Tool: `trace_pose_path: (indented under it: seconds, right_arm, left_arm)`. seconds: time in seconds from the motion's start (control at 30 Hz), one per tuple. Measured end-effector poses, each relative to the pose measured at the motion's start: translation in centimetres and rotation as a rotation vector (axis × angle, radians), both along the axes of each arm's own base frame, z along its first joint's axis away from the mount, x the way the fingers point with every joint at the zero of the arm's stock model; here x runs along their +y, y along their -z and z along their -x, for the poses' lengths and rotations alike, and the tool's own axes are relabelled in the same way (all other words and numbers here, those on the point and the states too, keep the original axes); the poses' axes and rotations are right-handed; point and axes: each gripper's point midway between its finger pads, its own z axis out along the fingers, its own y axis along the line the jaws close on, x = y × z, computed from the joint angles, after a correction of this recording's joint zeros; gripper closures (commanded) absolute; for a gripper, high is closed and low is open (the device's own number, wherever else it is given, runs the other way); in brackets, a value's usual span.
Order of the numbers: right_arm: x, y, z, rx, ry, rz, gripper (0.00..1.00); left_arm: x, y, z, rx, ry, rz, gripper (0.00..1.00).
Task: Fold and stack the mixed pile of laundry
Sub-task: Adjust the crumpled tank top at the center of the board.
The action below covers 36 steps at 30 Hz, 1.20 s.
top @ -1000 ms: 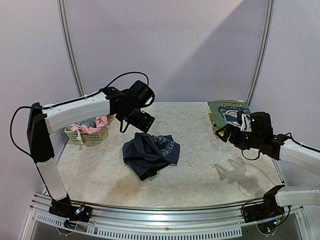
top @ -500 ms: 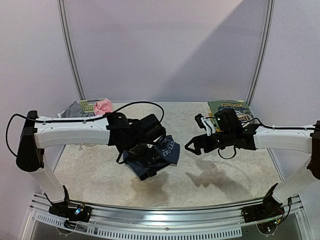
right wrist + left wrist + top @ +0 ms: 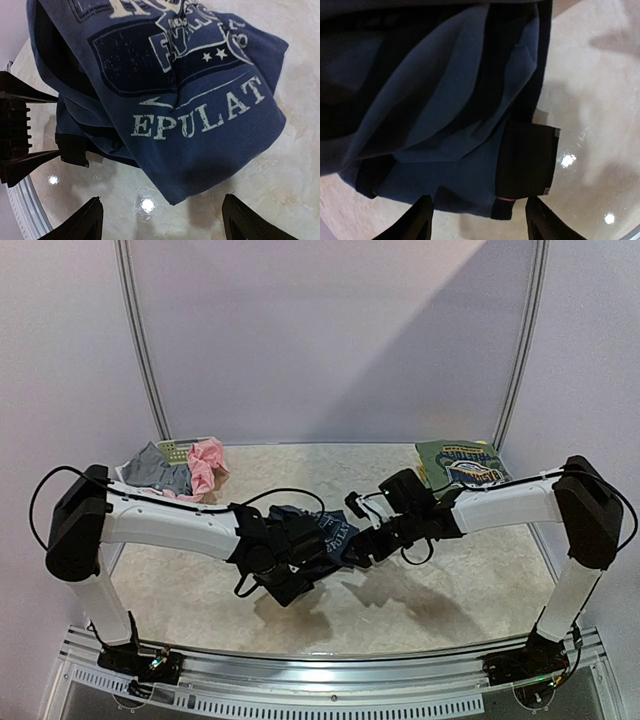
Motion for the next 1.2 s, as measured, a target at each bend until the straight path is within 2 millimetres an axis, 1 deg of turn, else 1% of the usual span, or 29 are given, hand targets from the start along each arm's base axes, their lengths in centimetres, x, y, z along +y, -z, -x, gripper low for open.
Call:
trace_pose_path:
  seconds: [0.07,0.13,0.17,0.23,0.27,0.3,0.33,0.43,0.5,0.6,0.63,0.77,0.87,0.93,0.97,1.1,1.13,1.17,1.2]
  right_arm:
    - [0.4,0.8,0.2,0.019,-0.013,0.006,0.22]
    - [0.8,1.5,0.4,0.033,-0.022,0.014,0.27]
    - [1.1,1.9,0.4,0.041,-0.026,0.017,0.29]
    - [1.6,2.6,0.5,0.052,-0.034,0.023,0.40]
    - [1.8,3.0,0.5,0.059,-0.033,0.024,0.46]
    - [2.0,3.3,0.6,0.064,-0.033,0.028,0.54]
    - [2.1,3.7,0.6,0.071,-0.028,0.031,0.59]
    - [2.0,4.6,0.4,0.084,-0.008,0.043,0.71]
    - [2.0,4.6,0.1,0.080,0.009,0.042,0.81]
    - [1.8,4.6,-0.3,0.064,0.030,0.050,0.97]
    - [1.8,4.6,-0.5,0.056,0.034,0.055,1.00]
    - [1.3,4.8,-1.1,0.037,0.071,0.081,1.00]
    - [0.6,4.7,-1.4,0.018,0.098,0.111,1.00]
    - [-0.1,3.9,-1.7,-0.001,0.122,0.131,1.00]
    - [-0.6,3.2,-1.9,-0.016,0.140,0.140,1.00]
    - [-2.3,-1.0,-3.3,-0.096,0.223,0.132,1.00]
    - [-2.8,-2.2,-3.7,-0.119,0.248,0.125,1.00]
    - [-3.5,-3.4,-4.2,-0.142,0.277,0.118,1.00]
    - [-4.1,-4.3,-4.6,-0.159,0.302,0.114,1.00]
  left_arm:
    - [-0.3,0.7,0.0,0.004,-0.001,0.011,0.43]
    - [-0.6,1.3,-0.1,0.005,-0.001,0.020,0.52]
    - [-0.8,1.6,-0.2,0.003,0.000,0.023,0.59]
    - [-0.9,2.0,-0.3,-0.005,-0.002,0.029,0.75]
    - [-0.9,2.2,-0.4,-0.011,-0.004,0.030,0.82]
    - [-0.9,2.3,-0.5,-0.018,-0.010,0.033,0.94]
    - [-0.7,2.5,-0.6,-0.026,-0.010,0.029,1.00]
    - [0.1,2.8,-0.7,-0.057,-0.020,0.026,1.00]
    - [0.8,2.4,-0.7,-0.077,-0.028,0.032,1.00]
    - [2.1,1.4,-0.6,-0.113,-0.044,0.046,1.00]
    - [2.4,1.0,-0.6,-0.124,-0.049,0.054,1.00]
    - [3.6,-1.2,-0.9,-0.180,-0.078,0.104,1.00]
    - [5.0,-2.2,-1.3,-0.209,-0.116,0.135,1.00]
    - [6.4,-2.7,-1.7,-0.222,-0.161,0.154,1.00]
    - [7.6,-2.9,-2.1,-0.228,-0.199,0.165,1.00]
    - [11.8,-3.2,-3.4,-0.255,-0.354,0.196,1.00]
    - [12.6,-3.2,-3.7,-0.260,-0.388,0.199,0.96]
    - [13.4,-3.1,-3.9,-0.266,-0.418,0.197,0.87]
    - [14.1,-3.0,-4.1,-0.269,-0.447,0.195,0.82]
